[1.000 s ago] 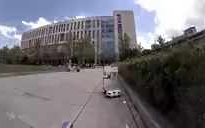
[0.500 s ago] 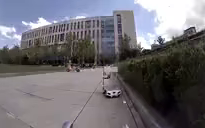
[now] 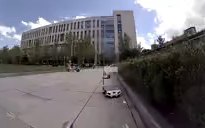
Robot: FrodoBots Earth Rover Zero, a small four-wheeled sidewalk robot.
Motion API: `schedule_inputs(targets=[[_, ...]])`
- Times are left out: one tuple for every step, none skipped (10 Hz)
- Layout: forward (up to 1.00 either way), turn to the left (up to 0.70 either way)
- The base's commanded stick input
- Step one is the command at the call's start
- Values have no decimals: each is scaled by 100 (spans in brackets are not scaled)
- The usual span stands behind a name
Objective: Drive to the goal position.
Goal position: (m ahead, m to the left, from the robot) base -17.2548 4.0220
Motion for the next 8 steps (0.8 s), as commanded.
schedule_inputs(targets=[[10,1],[10,1],[10,1],[11,2],[11,2],[12,2],[12,2],[12,2]])
